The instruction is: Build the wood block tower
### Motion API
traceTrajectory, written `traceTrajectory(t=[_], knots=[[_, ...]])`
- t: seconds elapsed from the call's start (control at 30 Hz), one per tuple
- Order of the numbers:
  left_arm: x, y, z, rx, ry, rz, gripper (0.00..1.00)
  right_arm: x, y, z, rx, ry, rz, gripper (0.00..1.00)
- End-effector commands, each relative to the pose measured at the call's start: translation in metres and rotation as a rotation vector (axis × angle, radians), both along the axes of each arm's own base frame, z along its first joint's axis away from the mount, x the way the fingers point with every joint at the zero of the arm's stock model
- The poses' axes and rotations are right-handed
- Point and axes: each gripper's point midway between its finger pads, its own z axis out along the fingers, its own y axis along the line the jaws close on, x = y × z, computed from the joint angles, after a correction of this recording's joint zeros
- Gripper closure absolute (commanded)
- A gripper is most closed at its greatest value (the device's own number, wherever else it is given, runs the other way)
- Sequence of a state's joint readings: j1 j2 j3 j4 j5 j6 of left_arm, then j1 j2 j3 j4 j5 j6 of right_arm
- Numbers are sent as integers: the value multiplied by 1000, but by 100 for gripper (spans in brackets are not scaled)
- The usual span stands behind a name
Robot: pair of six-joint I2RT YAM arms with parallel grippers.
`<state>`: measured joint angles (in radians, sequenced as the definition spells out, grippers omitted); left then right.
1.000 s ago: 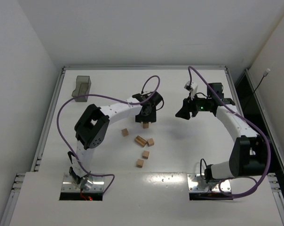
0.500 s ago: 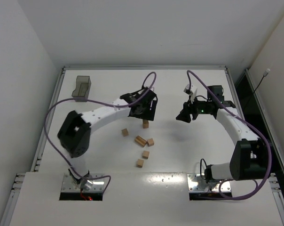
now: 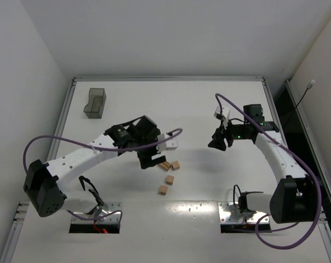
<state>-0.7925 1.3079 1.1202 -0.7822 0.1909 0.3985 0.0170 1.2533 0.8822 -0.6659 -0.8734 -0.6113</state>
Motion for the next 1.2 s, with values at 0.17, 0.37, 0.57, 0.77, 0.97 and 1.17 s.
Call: traceTrajectory(t=[0.17,0.37,0.57,0.77,0.97,1.17], knots=[[-14,9,-40,111,-171,-517,35,-3,3,8,8,-46,45,52],[-18,-18,-53,20,-198,-679,37,-4,0,0,-13,-44,40,52],[-18,-36,-65,-34,-191,-750,40,-3,-4,-1,-18,-36,21,52],[-20,-40,-77,-38,-163,-785,40,0,-10,-4,-10,-18,-3,52],[-8,-47,-84,-41,-182,-782,40,2,-13,-10,10,16,-15,52],[2,-53,-95,-35,-169,-774,40,3,-12,-11,20,34,-10,52]])
